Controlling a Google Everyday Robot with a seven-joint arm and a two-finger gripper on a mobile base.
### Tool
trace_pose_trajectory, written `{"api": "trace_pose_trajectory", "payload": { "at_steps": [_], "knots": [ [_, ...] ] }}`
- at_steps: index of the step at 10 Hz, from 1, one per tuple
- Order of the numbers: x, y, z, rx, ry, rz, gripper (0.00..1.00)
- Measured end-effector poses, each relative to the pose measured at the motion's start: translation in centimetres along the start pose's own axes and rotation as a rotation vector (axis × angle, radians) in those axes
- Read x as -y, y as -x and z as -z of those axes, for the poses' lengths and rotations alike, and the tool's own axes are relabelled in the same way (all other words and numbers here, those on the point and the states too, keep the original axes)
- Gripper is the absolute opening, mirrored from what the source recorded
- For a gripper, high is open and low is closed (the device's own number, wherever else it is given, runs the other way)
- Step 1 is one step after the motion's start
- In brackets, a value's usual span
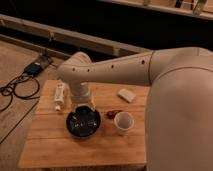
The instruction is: Pick up the ceramic cup
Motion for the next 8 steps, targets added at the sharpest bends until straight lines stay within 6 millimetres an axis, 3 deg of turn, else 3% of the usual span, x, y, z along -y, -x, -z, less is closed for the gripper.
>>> {"api": "trace_pose_trajectory", "payload": {
  "at_steps": [3,5,8],
  "knots": [
    [0.3,0.0,-0.2,-0.002,-0.002,-0.004,0.65],
    [2.5,0.6,-0.9,0.010,-0.021,-0.020,0.65],
    [8.2,0.6,-2.0,0.023,-0.083,-0.057,0.65]
  ]
}}
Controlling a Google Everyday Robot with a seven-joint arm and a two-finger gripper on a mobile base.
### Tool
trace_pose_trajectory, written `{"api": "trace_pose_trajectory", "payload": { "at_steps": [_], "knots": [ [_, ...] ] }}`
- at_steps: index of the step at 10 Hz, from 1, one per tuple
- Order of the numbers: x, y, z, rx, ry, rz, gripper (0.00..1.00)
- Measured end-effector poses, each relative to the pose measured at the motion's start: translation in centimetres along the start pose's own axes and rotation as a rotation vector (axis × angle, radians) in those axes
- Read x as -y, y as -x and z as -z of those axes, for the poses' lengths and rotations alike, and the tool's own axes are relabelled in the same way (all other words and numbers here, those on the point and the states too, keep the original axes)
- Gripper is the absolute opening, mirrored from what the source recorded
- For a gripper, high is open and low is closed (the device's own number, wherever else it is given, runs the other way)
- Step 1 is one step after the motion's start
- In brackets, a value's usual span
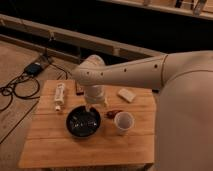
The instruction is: Pick up the ceramic cup
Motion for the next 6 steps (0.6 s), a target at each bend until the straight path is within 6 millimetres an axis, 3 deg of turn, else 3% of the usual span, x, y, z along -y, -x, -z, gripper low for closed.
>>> {"api": "trace_pose_trajectory", "payload": {
  "at_steps": [2,6],
  "knots": [
    [2.8,-0.9,-0.9,-0.001,-0.016,-0.031,0.65],
    [5.2,-3.6,-3.3,-0.026,-0.036,-0.091,0.65]
  ]
}}
